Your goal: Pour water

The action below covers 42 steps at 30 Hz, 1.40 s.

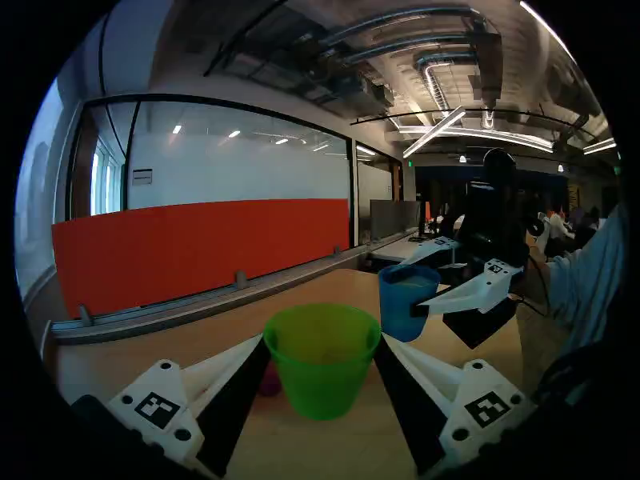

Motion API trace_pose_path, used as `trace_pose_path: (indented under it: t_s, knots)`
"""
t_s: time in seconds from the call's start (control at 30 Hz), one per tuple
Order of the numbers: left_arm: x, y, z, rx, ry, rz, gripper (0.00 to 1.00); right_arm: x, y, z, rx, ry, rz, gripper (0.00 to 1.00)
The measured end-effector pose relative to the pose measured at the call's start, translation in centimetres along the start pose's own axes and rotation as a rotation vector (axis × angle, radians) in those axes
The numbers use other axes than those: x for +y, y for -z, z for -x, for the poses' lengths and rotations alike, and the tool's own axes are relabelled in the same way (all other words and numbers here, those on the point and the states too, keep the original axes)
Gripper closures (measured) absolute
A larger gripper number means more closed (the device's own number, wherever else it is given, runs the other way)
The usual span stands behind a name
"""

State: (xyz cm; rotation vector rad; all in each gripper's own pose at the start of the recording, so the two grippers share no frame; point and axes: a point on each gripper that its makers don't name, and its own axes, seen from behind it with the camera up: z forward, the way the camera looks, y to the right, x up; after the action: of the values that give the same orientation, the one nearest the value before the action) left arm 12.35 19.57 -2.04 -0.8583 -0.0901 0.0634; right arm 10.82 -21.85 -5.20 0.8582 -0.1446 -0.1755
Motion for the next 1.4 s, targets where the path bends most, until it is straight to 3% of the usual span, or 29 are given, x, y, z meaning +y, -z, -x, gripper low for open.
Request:
trace_pose_path:
  t_s: [0.5,0.8,1.4]
  knots:
    - [1.0,0.2,-0.5,0.033,-0.008,0.011,0.12,0.9,-0.2,-1.3,0.034,0.003,0.004,0.09]
    - [1.8,0.2,-0.5,0.043,-0.012,0.02,0.12,1.0,-0.5,-2.9,0.048,0.05,-0.011,0.09]
    - [3.0,0.4,-0.4,0.055,-0.02,0.026,0.12,1.6,-1.3,-7.3,0.099,0.204,-0.032,0.09]
